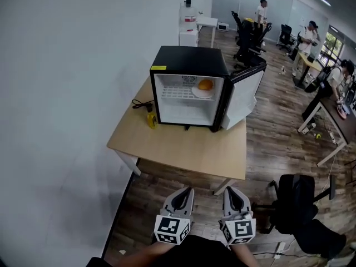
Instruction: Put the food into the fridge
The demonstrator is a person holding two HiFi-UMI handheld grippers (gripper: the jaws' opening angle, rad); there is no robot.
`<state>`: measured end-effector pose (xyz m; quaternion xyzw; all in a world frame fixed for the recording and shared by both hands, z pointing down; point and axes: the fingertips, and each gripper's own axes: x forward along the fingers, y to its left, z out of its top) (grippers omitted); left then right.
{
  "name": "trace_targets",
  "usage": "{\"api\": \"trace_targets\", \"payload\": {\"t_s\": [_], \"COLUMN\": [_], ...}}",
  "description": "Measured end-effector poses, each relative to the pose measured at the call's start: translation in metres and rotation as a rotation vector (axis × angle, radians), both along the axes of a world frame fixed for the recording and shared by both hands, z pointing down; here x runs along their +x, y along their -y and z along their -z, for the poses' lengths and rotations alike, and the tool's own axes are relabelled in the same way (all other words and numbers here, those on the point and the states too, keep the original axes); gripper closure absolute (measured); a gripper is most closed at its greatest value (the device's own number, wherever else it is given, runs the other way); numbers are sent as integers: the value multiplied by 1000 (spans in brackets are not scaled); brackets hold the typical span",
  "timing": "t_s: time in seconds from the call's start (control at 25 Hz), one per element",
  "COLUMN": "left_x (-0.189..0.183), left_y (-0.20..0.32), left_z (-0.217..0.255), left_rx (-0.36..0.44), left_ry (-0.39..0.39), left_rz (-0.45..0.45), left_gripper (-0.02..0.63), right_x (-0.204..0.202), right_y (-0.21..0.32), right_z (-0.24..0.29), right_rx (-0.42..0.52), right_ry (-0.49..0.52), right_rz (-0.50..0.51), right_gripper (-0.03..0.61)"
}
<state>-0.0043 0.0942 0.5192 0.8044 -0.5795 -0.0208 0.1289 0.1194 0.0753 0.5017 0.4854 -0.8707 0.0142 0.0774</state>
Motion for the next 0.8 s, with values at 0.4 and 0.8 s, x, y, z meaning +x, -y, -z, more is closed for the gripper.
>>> {"api": "trace_targets", "payload": {"t_s": [0.4,0.8], "left_x": [-5,5], "left_y": [-40,-58], "left_z": [4,8], "left_rx": [-11,7], "left_ry": [-35,-41], "left_rz": [75,87], "left_gripper": [594,594], "right_x": [0,9], "right_y": [-39,-57], "right_z": [3,5], "right_rx": [-9,-12], "right_ry": [9,5], "right_rz": [38,43], "right_gripper": [518,518]}}
